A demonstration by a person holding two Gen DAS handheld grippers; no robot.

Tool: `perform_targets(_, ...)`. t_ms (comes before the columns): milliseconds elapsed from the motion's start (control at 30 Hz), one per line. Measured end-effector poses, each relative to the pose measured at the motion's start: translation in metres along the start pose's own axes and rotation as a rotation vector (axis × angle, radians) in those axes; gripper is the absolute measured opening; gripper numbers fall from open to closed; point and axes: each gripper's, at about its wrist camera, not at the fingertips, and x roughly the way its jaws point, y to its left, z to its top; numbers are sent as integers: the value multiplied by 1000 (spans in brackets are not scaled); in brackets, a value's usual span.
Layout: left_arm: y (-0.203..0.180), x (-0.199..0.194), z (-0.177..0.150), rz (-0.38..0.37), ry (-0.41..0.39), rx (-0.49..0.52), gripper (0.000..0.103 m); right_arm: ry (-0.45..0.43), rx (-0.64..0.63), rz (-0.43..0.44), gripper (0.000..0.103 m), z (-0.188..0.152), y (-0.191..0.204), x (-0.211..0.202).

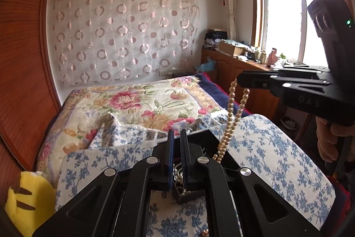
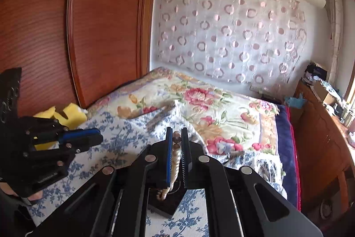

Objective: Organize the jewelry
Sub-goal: 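Lower both pearl strands into the black box and open both grippers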

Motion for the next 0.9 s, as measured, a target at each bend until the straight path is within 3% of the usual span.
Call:
perform_targets(667,2,8,-34,-3,62,-6,5,61,12,46,9,-28,7,13)
perform_targets(733,1,9,-37,-3,67,-6,5,61,12,39,11,-29,7,13)
perform_targets(800,1,10,-39,-3,72,-6,6,58,16,38,23,-30,6,12)
perform_targets(900,1,11,-42,-1,78,-6,6,50,19,36,25,-32,4,8)
